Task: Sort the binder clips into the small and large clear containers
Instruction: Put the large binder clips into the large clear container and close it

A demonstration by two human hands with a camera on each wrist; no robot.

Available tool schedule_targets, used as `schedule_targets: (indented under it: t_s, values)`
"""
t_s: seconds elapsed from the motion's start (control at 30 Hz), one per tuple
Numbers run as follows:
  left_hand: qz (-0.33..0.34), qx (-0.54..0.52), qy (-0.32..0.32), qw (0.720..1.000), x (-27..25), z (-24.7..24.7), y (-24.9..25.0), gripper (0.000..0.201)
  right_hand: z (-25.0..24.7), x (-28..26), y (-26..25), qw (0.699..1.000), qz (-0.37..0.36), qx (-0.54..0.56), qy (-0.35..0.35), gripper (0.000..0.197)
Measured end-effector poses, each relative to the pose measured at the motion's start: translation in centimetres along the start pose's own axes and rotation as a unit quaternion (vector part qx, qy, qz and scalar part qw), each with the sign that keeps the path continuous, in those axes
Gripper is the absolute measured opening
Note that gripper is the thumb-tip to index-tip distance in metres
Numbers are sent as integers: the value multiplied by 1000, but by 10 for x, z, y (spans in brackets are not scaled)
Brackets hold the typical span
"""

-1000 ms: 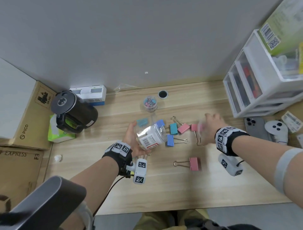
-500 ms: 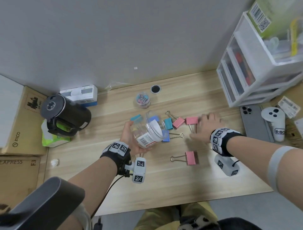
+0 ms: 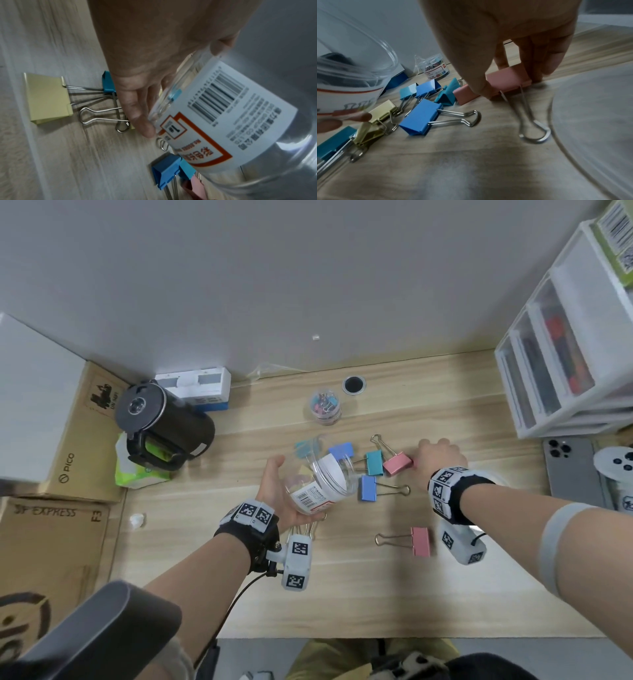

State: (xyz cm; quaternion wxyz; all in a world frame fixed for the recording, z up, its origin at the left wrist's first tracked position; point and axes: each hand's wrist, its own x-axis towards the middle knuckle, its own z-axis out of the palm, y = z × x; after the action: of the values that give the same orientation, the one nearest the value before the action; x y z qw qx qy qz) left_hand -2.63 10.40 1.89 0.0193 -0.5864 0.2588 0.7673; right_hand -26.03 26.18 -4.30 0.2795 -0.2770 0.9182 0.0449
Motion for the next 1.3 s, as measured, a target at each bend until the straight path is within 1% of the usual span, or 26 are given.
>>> schedule_targets:
  t_s: [0.07,0.13,0.27,0.33,0.4,0.43,0.53,0.6,0.67,0.7,0.77,0.83,0.87,0.93,1.0,1.07,1.13,1.2,1.23,1.3]
  values:
    - [-11,-8,-8,1000,2,-2,-1,81,0,1,-2,999,-1,51,11,49]
    - [-14,-18,-17,1000,3,0,0,77,-1,3,-5,996,-10,88,17,46]
    - [-13,-17,-20,1000,4,5,6,75,-5,3,-8,992,-31,119,21,36]
    - [-15,-18,-25,999,3,5,9,78,-6,1,-12,990,-36,139,2,35]
    - [-15,-18,-25,999,4,3,11,77,-6,-1,-17,986,-40,159,-19,39]
    - [-15,-19,-23,999,4,2,12,76,-4,-2,-18,987,-42,156,-17,42]
    - [-12,-24,-14,1000,6,-2,12,73,3,-2,-22,994,-50,97,-12,60]
    - [-11,-25,-12,1000,5,-3,12,72,4,-2,-23,996,-33,78,-24,67]
    - [-8,-28,-15,999,3,-4,12,70,4,-2,-26,995,-14,87,-37,62]
    - [-4,-30,-17,999,2,-4,12,68,3,-1,-26,995,-9,95,-43,55]
    - [4,-32,-16,999,0,-6,14,66,-4,-2,-28,992,-15,116,-46,34]
    - [14,-40,-5,999,-1,-6,15,64,-18,-6,-29,988,-39,150,-21,19]
    - [19,-49,5,999,-2,-6,17,62,-26,-9,-29,982,-67,179,-6,19]
    - [34,-60,11,998,-6,-4,22,62,-45,-16,-33,960,-135,246,5,29]
    - [43,-63,9,997,-10,0,28,65,-61,-22,-41,938,-193,287,-10,41]
    - [54,-71,13,996,-14,4,34,64,-73,-26,-50,933,-249,256,-38,42]
    - [70,-68,17,995,-18,9,39,60,-83,-32,-59,934,-280,209,-74,42]
    - [73,-42,4,996,-22,14,40,55,-90,-40,-69,938,-295,157,-91,52]
    - [71,-29,0,997,-25,17,39,55,-94,-46,-76,940,-303,120,-96,54]
    - [63,-15,-9,998,-27,20,35,63,-96,-54,-87,939,-327,38,-94,55]
